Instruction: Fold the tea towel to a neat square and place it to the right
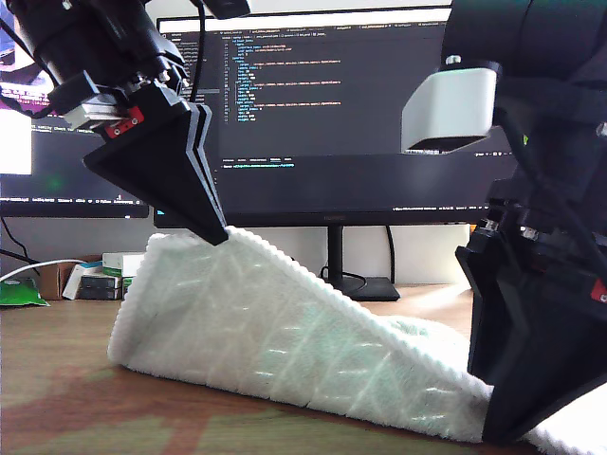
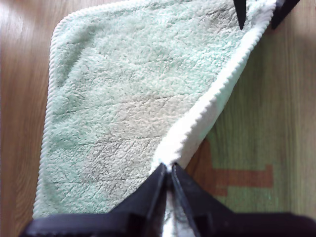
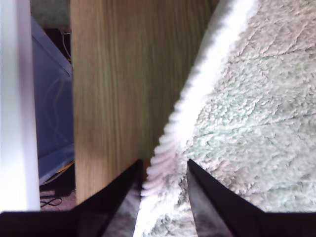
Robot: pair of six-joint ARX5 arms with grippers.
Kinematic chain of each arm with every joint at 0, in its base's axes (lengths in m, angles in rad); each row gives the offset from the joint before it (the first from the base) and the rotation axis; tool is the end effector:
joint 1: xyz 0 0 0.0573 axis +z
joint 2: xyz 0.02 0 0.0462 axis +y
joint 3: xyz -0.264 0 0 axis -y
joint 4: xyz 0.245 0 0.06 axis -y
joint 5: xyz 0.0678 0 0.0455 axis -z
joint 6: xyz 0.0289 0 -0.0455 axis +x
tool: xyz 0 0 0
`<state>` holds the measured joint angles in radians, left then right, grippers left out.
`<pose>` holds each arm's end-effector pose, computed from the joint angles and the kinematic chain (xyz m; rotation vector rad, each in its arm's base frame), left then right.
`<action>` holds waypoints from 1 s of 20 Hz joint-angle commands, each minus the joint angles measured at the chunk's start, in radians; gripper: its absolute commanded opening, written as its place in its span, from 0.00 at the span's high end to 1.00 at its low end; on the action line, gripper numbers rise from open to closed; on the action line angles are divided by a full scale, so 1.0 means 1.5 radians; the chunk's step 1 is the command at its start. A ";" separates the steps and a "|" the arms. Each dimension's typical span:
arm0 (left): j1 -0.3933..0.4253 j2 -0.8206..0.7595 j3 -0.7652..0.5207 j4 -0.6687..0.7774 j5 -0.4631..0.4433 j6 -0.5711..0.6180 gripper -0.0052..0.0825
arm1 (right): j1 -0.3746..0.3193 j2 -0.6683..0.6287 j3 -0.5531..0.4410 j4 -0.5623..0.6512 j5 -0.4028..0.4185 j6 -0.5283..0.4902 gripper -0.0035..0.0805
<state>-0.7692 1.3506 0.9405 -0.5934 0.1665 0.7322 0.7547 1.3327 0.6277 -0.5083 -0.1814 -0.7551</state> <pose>0.1854 -0.1862 0.2373 0.9283 0.6451 -1.1981 0.1544 0.1524 0.1568 -0.9652 0.8540 1.2547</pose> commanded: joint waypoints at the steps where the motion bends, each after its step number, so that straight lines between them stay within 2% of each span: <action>1: 0.002 -0.003 0.012 -0.003 0.004 -0.004 0.97 | 0.004 0.003 -0.010 -0.001 0.007 0.015 0.67; 5: 0.002 -0.003 0.012 -0.009 0.004 -0.005 0.97 | 0.004 0.003 0.004 -0.007 0.007 0.018 0.67; 10: 0.002 -0.003 0.012 -0.016 0.006 -0.005 0.97 | 0.004 0.003 0.010 -0.023 0.006 0.018 0.84; 13: 0.002 -0.003 0.012 -0.025 0.006 -0.004 0.97 | 0.004 0.003 0.010 -0.030 0.006 0.017 0.98; 16: 0.002 -0.003 0.012 -0.031 0.006 -0.004 0.97 | 0.004 0.003 0.012 -0.030 0.006 0.017 0.97; 20: -0.002 -0.003 0.012 -0.077 0.009 -0.007 0.97 | 0.004 0.003 0.046 -0.088 0.006 0.017 0.97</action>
<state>-0.7700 1.3506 0.9405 -0.7010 0.1749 0.7319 0.7547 1.3327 0.6724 -0.6270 -0.1722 -0.7330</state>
